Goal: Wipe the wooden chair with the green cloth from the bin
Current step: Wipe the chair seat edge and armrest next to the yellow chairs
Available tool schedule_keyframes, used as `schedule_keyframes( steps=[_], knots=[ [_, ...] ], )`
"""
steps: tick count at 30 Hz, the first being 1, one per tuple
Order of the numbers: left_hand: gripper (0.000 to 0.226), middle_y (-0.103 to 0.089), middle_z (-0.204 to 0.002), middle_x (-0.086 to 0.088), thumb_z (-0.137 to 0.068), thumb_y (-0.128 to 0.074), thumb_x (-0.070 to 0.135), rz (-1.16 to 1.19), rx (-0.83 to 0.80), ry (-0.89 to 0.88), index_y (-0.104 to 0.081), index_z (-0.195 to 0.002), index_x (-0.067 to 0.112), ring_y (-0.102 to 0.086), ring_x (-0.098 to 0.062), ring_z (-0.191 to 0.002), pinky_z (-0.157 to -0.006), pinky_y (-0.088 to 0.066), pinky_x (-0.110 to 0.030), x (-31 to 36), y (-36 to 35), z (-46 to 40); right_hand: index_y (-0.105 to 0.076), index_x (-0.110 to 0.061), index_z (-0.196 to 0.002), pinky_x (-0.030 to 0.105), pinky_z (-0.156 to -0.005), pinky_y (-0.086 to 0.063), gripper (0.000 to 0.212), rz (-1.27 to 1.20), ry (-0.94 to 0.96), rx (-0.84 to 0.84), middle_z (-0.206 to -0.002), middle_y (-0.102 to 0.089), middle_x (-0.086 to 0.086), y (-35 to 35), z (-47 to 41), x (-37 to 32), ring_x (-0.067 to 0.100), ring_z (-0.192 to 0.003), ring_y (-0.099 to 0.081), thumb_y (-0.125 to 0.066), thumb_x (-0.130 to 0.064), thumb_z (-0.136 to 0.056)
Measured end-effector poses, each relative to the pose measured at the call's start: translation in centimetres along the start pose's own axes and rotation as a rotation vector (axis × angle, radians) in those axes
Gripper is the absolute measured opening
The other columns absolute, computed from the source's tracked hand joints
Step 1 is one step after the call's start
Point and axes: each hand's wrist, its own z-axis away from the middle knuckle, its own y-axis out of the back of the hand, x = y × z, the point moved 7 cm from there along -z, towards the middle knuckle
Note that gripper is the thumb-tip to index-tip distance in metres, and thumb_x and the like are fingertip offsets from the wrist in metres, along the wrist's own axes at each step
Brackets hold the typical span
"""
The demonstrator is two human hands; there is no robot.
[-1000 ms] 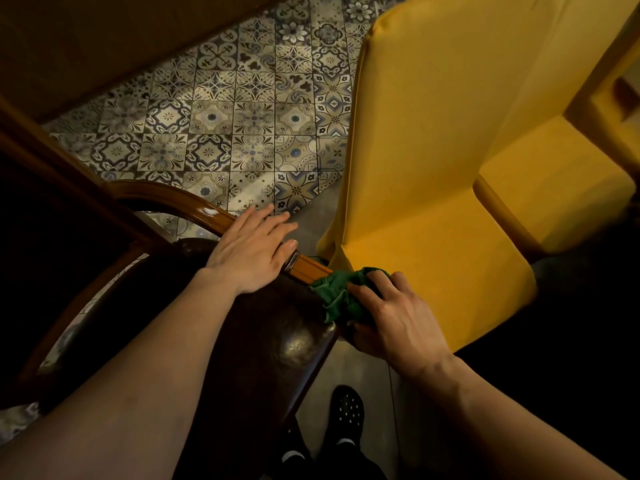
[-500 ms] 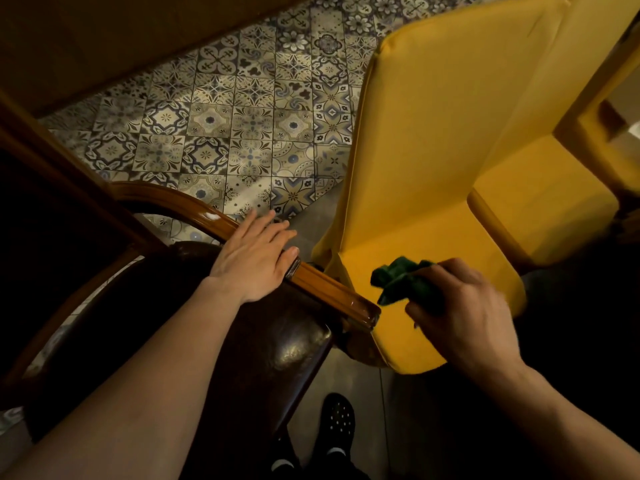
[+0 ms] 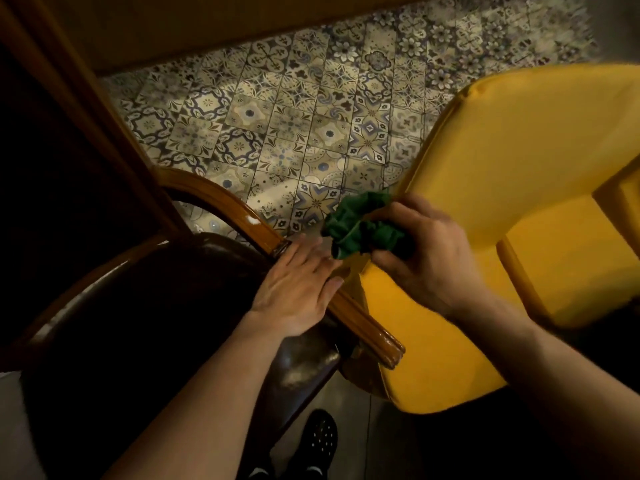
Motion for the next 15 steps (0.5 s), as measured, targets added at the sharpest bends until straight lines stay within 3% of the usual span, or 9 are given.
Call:
schedule_keyframes(
  steps=[5,9,15],
  knots=[
    [0.065,-0.043,-0.155,0.002,-0.093,-0.023,0.048,0.035,-0.051,-0.018,-0.044,-0.149,0.022,-0.017,-0.02,-0.152,-0.124,0.0,-0.043,0.1,-0.4,-0.1,-0.061,-0.025,-0.121,0.042,-0.083,-0.051,0.047,0.036,-0.092,-0.083,-0.127,-0.053,0.003,-5.2,7.9,0.2,0.027,-0.106,-0.051,-0.072,-0.038,-0.077],
    [0.058,-0.045,-0.155,0.005,-0.104,-0.017,0.043,0.021,-0.004,0.02,-0.045,-0.15,0.022,-0.021,-0.018,-0.151,-0.124,-0.005,-0.044,0.2,-0.3,-0.3,-0.063,-0.03,-0.125,0.039,-0.085,-0.054,0.053,0.103,-0.116,-0.22,-0.135,-0.053,0.002,-8.8,12.1,1.0,0.027,-0.111,-0.05,-0.081,-0.038,-0.076],
    [0.06,-0.043,-0.156,0.005,-0.105,-0.012,0.043,0.01,-0.028,0.022,-0.045,-0.15,0.022,-0.02,-0.017,-0.151,-0.124,-0.002,-0.042,0.4,-0.2,-0.2,-0.064,-0.026,-0.124,0.039,-0.071,-0.056,0.055,0.228,-0.186,-0.322,-0.125,-0.059,0.004,-8.7,13.3,2.6,0.029,-0.099,-0.054,-0.082,-0.041,-0.074]
  ],
)
